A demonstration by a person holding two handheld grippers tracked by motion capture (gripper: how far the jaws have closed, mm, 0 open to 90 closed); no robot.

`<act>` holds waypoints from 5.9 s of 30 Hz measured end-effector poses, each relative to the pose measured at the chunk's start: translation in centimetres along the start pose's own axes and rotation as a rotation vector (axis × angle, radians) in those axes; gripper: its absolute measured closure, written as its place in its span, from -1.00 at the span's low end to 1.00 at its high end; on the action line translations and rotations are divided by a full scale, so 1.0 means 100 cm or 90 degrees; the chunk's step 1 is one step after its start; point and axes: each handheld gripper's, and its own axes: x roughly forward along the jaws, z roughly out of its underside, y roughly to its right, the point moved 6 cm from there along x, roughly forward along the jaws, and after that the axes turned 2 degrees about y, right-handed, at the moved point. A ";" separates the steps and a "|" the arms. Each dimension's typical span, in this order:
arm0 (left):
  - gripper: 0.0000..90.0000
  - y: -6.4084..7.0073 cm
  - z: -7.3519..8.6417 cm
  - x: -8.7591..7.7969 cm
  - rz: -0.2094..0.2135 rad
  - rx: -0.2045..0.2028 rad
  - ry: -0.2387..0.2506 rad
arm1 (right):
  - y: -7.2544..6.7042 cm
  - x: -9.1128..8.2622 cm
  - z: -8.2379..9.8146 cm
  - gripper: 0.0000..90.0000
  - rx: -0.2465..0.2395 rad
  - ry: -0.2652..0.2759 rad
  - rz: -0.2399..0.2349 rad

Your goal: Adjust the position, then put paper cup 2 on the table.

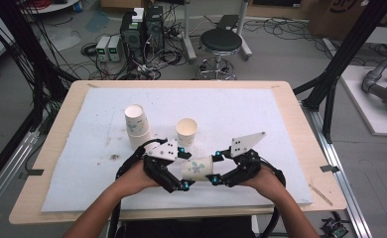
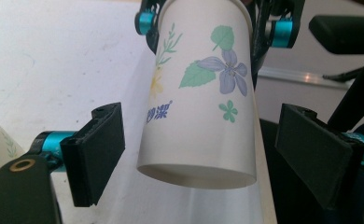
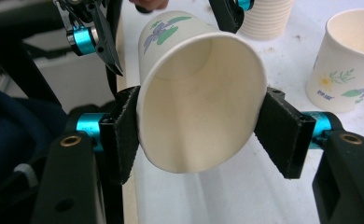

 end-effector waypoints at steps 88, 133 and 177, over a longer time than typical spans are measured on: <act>-0.23 -0.011 0.016 0.016 -0.040 -0.041 -0.054 | 0.003 -0.008 -0.029 -0.51 -0.066 -0.072 0.073; -0.27 -0.030 0.038 -0.044 -0.225 -0.094 0.296 | 0.041 -0.076 0.054 -0.55 0.115 0.175 0.326; -0.24 -0.061 0.012 0.077 -0.214 -0.096 0.214 | 0.046 -0.097 0.061 -0.55 0.126 0.187 0.366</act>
